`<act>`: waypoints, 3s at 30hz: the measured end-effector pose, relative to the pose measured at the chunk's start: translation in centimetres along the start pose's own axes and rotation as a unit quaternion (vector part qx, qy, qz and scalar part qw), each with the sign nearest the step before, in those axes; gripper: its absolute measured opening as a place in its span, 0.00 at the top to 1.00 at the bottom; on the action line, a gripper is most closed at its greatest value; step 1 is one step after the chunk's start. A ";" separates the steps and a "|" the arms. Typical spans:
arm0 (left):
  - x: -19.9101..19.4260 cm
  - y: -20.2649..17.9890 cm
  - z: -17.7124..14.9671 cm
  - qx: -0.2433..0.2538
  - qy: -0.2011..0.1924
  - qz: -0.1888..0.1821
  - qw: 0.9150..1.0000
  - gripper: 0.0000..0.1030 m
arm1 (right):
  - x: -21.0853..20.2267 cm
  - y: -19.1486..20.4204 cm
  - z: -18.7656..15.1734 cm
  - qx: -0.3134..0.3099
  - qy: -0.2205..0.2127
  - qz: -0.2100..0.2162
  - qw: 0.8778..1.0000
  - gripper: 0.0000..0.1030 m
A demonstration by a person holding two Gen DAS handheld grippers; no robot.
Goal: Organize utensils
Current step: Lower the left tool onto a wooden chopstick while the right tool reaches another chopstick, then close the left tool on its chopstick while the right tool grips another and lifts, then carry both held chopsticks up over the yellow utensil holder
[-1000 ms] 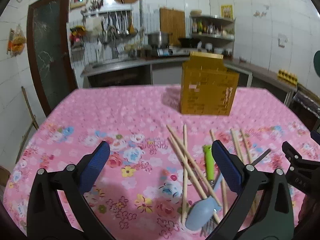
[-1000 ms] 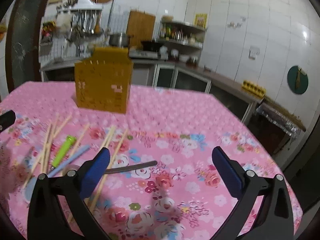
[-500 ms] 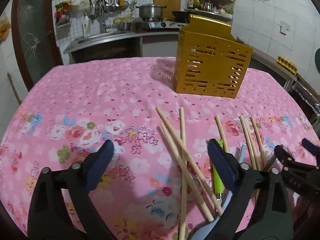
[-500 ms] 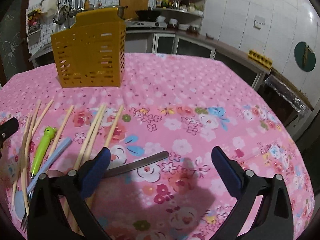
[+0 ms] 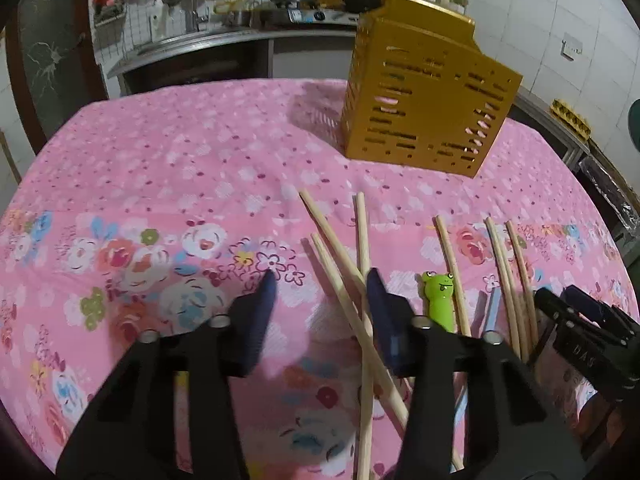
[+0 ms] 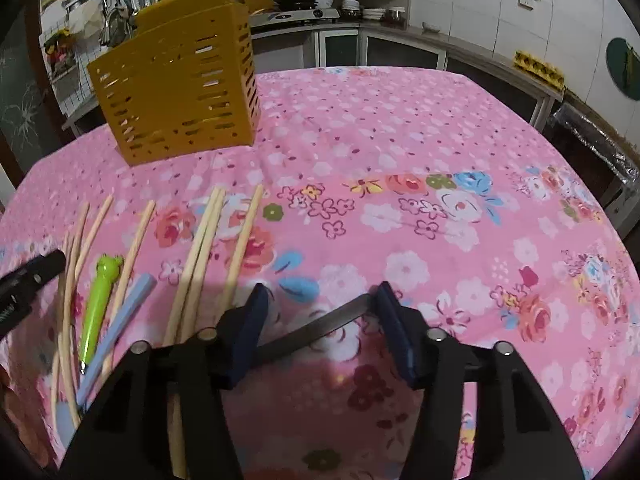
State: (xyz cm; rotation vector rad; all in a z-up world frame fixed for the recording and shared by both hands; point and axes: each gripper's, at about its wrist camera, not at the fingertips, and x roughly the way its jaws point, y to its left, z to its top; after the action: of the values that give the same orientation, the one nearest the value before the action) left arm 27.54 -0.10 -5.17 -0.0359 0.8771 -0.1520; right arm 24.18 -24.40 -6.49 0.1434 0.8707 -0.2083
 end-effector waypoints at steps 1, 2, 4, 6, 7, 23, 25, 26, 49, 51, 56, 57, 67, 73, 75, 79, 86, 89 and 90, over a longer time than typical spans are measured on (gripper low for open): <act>0.2 0.1 0.0 0.000 0.004 -0.002 1.000 0.71 | 0.1 0.0 0.2 0.001 -0.001 0.003 1.000 0.57; 0.4 0.2 0.1 0.001 0.008 -0.005 1.000 0.77 | 0.1 0.0 0.2 0.001 -0.001 0.005 1.000 0.59; 0.8 0.2 0.2 0.002 0.014 -0.009 1.000 0.83 | 0.4 0.1 0.4 -0.004 -0.002 0.012 1.000 0.64; 1.3 0.2 0.3 0.006 0.019 -0.013 1.000 0.85 | 0.6 0.3 0.7 -0.016 -0.004 0.014 1.000 0.67; 1.4 0.1 0.4 0.009 0.020 -0.013 1.000 0.86 | 0.6 0.4 0.8 -0.021 -0.005 0.016 1.000 0.71; 2.7 -0.5 2.1 0.030 0.040 -0.039 0.998 0.88 | 2.1 -0.1 2.8 -0.061 0.012 0.070 0.996 0.90; 2.9 -0.5 2.2 0.032 0.044 -0.037 0.998 0.88 | 2.1 -0.2 2.9 -0.062 0.013 0.068 0.996 0.90; 2.9 -0.5 2.2 0.031 0.044 -0.038 0.998 0.89 | 2.0 -0.2 2.8 -0.061 0.014 0.069 0.996 0.90; 3.8 -0.5 3.5 0.047 0.058 -0.021 0.997 0.94 | 1.7 -0.8 3.1 -0.023 0.049 0.075 0.996 0.90; 3.3 -0.4 3.4 0.045 0.053 -0.023 0.997 0.95 | 1.9 -1.1 3.3 -0.016 0.047 0.086 0.995 0.91; 1.7 -0.5 3.5 0.046 0.032 -0.023 0.998 0.96 | 1.4 -1.4 3.6 -0.009 0.029 0.105 0.994 0.91; 1.5 -0.5 3.6 0.045 0.029 -0.024 0.998 0.96 | 1.2 -1.4 3.7 -0.011 0.023 0.107 0.994 0.91; -2.5 -0.7 4.4 0.040 -0.036 -0.034 0.998 0.96 | -2.5 -0.8 5.1 -0.028 -0.064 0.130 0.989 0.91; -4.8 -0.4 4.9 0.028 -0.073 -0.030 0.996 0.96 | -4.8 -0.3 5.5 -0.048 -0.115 0.133 0.983 0.91; -5.4 -0.3 5.0 0.025 -0.088 -0.024 0.996 0.96 | -5.5 -0.2 5.5 -0.052 -0.128 0.132 0.981 0.91; -6.8 -0.4 4.9 0.023 -0.113 -0.020 0.993 0.96 | -6.9 0.1 5.6 -0.061 -0.156 0.128 0.977 0.91; -8.6 -0.2 5.1 0.021 -0.144 -0.026 0.989 0.96 | -8.7 0.4 6.0 -0.071 -0.191 0.121 0.972 0.91; -9.0 0.0 5.3 0.021 -0.155 -0.032 0.987 0.96 | -9.3 0.4 6.3 -0.075 -0.202 0.121 0.969 0.91; -9.1 0.0 5.4 0.020 -0.157 -0.035 0.987 0.96 | -9.4 0.5 6.3 -0.076 -0.205 0.121 0.968 0.91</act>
State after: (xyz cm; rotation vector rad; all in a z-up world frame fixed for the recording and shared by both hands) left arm 25.99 1.09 5.19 -0.0510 0.5590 -0.2224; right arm 23.10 -24.08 4.82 0.0586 0.4478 0.0583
